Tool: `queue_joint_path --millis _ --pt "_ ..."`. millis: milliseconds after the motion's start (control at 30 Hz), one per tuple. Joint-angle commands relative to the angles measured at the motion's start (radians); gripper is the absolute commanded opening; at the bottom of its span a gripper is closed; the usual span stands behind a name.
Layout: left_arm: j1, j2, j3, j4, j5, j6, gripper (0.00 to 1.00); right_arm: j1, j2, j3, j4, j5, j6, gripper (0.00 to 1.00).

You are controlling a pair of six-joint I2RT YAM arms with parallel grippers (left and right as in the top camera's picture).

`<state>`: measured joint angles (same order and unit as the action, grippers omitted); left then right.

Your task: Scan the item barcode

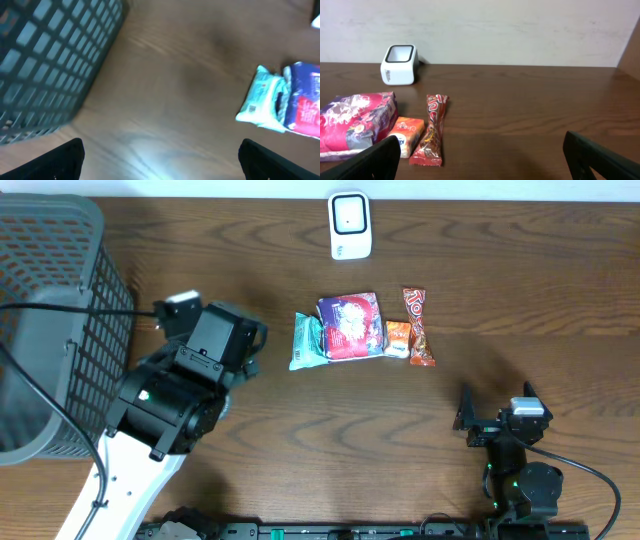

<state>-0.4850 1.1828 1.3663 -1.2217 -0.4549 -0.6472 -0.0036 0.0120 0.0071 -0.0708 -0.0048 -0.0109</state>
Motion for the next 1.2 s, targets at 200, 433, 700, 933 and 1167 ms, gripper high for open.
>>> queue_joint_path --millis 200,433,700,933,1167 --pt "0.149 0.005 -0.025 -0.098 -0.044 -0.436 0.98 0.007 -0.006 -0.002 -0.003 -0.001 0.006 0.99" --pt "0.305 0.006 -0.026 -0.13 -0.138 -0.415 0.98 0.007 -0.006 -0.002 0.015 0.006 -0.005 0.99" --pt "0.389 0.006 -0.026 -0.18 -0.152 -0.401 0.98 0.007 -0.005 -0.002 0.105 -0.395 0.26 0.99" --pt "0.389 0.006 -0.026 -0.184 -0.152 -0.401 0.98 0.007 -0.005 -0.002 0.256 -0.697 0.708 0.99" --pt "0.389 0.006 -0.026 -0.184 -0.152 -0.401 0.98 0.007 -0.005 0.018 0.701 -0.635 0.792 0.99"
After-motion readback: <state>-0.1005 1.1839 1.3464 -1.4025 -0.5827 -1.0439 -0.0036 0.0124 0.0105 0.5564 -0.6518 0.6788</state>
